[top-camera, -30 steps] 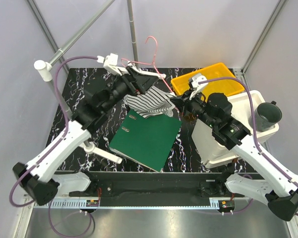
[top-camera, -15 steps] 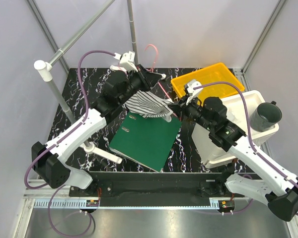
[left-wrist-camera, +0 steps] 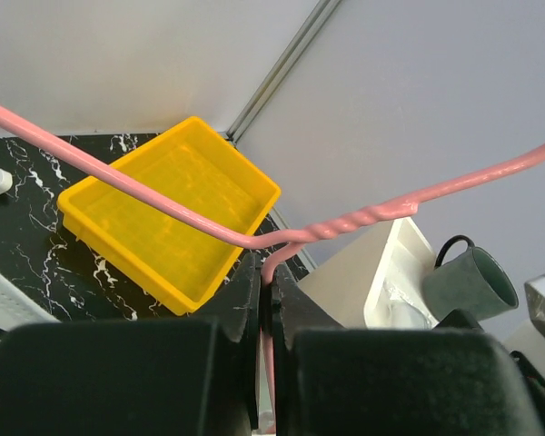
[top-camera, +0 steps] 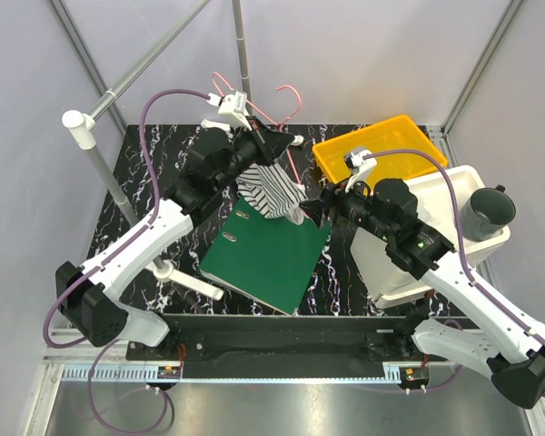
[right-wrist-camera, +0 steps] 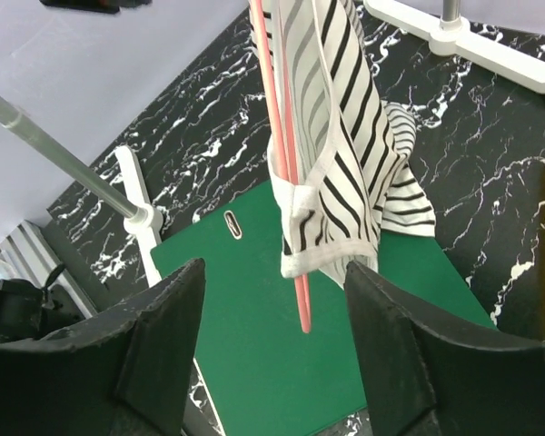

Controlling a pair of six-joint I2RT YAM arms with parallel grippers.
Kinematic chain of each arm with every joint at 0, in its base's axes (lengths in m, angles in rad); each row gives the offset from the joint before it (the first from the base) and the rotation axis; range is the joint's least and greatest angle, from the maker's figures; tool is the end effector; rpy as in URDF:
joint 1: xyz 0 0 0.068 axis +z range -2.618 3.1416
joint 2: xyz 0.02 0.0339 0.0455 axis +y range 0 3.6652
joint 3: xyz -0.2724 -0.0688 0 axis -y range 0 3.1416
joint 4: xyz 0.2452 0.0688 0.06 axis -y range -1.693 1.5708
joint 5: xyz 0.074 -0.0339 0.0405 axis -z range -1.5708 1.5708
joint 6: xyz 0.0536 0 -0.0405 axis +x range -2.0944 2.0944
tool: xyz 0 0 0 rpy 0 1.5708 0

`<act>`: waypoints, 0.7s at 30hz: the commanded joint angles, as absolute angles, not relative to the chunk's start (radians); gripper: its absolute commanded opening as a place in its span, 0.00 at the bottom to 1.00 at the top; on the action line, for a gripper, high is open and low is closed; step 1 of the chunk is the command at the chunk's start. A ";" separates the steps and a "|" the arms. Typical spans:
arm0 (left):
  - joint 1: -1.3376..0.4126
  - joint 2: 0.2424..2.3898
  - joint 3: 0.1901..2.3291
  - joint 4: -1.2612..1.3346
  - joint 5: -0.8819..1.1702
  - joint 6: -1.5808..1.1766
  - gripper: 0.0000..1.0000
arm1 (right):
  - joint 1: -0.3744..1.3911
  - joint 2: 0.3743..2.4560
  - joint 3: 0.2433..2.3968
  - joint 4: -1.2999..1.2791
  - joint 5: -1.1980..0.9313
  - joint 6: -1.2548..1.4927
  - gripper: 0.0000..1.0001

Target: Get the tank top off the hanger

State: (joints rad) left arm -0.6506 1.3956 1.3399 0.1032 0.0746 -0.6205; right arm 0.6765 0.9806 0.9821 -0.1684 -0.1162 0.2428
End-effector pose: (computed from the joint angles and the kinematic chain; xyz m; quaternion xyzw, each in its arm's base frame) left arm 0.2745 -0.2139 0.4340 0.0374 0.6892 -0.4500 0.5667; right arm 0.1825 0.1545 0.3790 -0.2006 0.7364 0.3257 0.5580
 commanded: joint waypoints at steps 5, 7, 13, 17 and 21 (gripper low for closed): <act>-0.652 1.339 1.351 0.178 0.089 -0.578 0.00 | 0.675 1.029 1.085 -0.187 -0.095 0.247 0.47; -0.652 1.335 1.345 0.176 0.090 -0.580 0.00 | 0.675 1.042 1.091 -0.183 -0.098 0.248 0.46; -0.657 1.325 1.338 0.186 0.094 -0.580 0.00 | 0.675 1.065 1.095 -0.172 -0.101 0.245 0.36; -0.660 1.328 1.339 0.189 0.097 -0.581 0.00 | 0.675 1.071 1.088 -0.160 -0.092 0.239 0.29; -0.661 1.330 1.338 0.190 0.094 -0.577 0.00 | 0.675 1.077 1.085 -0.153 -0.087 0.238 0.08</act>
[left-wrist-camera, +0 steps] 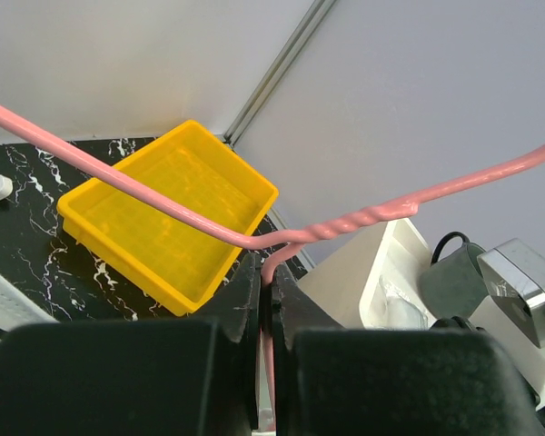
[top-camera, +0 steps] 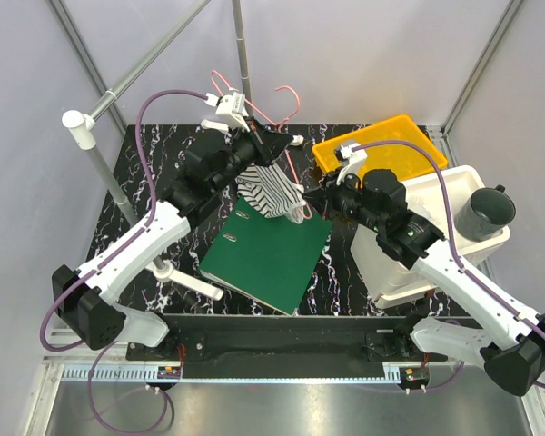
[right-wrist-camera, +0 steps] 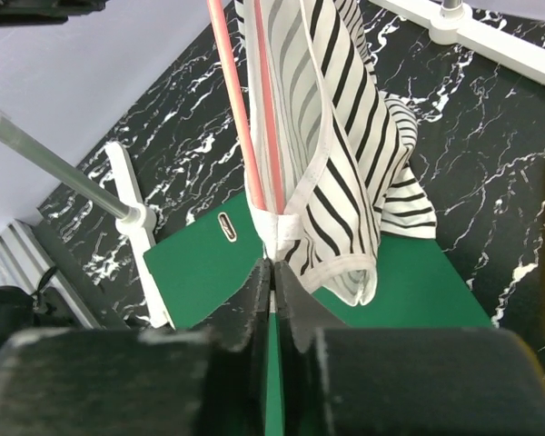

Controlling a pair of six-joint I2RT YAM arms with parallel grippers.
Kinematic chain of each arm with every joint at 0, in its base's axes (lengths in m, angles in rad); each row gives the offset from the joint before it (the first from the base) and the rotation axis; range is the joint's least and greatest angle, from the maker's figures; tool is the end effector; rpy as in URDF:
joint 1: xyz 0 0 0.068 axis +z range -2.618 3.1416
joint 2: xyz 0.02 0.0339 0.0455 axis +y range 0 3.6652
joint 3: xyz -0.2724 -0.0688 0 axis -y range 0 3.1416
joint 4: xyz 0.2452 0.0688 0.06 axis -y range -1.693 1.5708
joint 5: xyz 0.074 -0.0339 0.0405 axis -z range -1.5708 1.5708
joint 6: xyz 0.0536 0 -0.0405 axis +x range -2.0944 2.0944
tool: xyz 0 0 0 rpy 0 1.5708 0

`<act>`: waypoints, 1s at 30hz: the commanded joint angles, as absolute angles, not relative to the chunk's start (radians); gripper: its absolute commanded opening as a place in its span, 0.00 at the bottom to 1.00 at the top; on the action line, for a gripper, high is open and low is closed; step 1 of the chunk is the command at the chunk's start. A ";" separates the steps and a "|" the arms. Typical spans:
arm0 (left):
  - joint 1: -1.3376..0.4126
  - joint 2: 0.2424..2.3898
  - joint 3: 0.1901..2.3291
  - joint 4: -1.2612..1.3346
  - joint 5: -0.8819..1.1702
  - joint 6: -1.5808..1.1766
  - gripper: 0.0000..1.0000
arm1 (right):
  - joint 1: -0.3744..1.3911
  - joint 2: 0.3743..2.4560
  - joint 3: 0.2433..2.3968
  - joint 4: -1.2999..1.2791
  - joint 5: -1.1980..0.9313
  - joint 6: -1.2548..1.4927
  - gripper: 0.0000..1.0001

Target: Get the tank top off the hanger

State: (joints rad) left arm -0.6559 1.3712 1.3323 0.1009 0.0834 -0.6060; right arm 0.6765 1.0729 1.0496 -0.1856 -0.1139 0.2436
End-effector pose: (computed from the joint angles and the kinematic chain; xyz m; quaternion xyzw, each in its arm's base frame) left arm 0.2671 -0.2112 0.4388 0.0474 0.6833 -0.4525 0.5710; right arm 0.1996 0.1681 0.3807 -0.2016 0.7499 0.3187 0.5435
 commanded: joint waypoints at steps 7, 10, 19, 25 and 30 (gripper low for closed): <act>-0.661 1.338 1.341 0.192 0.091 -0.569 0.00 | 0.675 1.059 1.068 -0.153 -0.074 0.242 0.00; -0.660 1.338 1.347 0.177 0.072 -0.542 0.00 | 0.675 1.014 1.036 -0.166 -0.092 0.252 0.00; -0.661 1.281 1.322 0.175 0.012 -0.523 0.00 | 0.676 0.819 0.813 -0.219 -0.209 0.357 0.00; -0.670 1.269 1.295 0.247 0.107 -0.566 0.00 | 0.675 0.781 0.807 -0.222 -0.193 0.373 0.01; -0.669 1.273 1.308 0.226 0.107 -0.548 0.00 | 0.675 0.870 0.978 -0.230 -0.201 0.318 0.48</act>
State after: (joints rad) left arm -0.6651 1.2987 1.2861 0.1368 0.0822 -0.5690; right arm 0.6765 0.8185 0.8207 -0.2684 -0.1833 0.3550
